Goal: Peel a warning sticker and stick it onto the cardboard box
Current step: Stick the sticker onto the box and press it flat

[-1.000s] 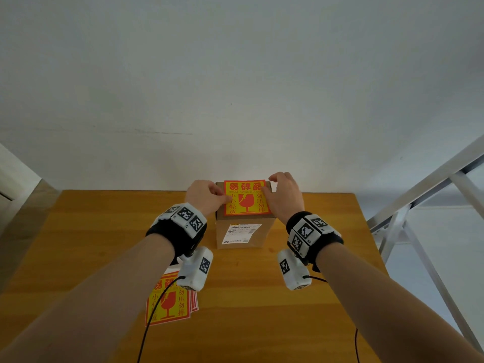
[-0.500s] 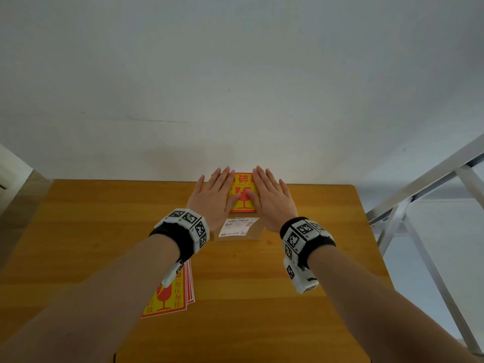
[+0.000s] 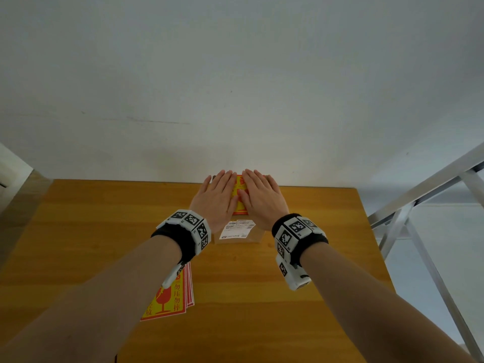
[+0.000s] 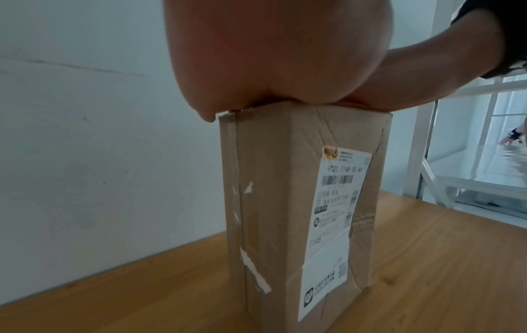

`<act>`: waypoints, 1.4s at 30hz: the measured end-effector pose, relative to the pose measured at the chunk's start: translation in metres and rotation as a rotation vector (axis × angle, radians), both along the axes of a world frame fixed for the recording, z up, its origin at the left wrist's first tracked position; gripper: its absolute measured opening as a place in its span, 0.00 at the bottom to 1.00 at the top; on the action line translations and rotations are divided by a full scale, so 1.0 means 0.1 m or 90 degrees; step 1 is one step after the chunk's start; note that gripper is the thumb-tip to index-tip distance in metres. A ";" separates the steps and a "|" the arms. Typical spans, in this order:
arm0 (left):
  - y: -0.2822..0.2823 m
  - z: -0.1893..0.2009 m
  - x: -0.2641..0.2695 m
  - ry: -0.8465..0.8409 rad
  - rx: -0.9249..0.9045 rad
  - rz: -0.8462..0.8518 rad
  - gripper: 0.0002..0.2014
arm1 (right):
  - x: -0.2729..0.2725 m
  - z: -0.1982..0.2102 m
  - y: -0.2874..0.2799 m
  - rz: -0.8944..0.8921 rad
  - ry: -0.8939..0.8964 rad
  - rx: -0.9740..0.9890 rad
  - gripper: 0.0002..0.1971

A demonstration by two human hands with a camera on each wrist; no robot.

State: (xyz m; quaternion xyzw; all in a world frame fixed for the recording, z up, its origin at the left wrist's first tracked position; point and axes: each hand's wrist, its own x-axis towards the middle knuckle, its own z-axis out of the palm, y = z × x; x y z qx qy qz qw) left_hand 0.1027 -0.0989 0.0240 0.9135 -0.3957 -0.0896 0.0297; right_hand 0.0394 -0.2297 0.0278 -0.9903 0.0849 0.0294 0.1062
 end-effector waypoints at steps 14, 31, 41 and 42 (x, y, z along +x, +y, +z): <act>-0.04 -0.02 -0.20 -0.005 -0.063 0.074 0.29 | -0.11 -0.04 0.11 -0.078 -0.032 -0.004 0.30; 0.26 -0.14 -0.53 -0.105 -0.088 0.013 0.30 | -0.61 -0.15 0.20 0.056 -0.097 -0.047 0.31; 0.31 -0.22 -0.56 -0.108 -0.065 -0.009 0.28 | -0.70 -0.20 0.14 0.046 -0.064 -0.049 0.30; 0.33 -0.22 -0.56 -0.100 -0.065 -0.013 0.27 | -0.72 -0.22 0.12 0.043 -0.060 -0.045 0.30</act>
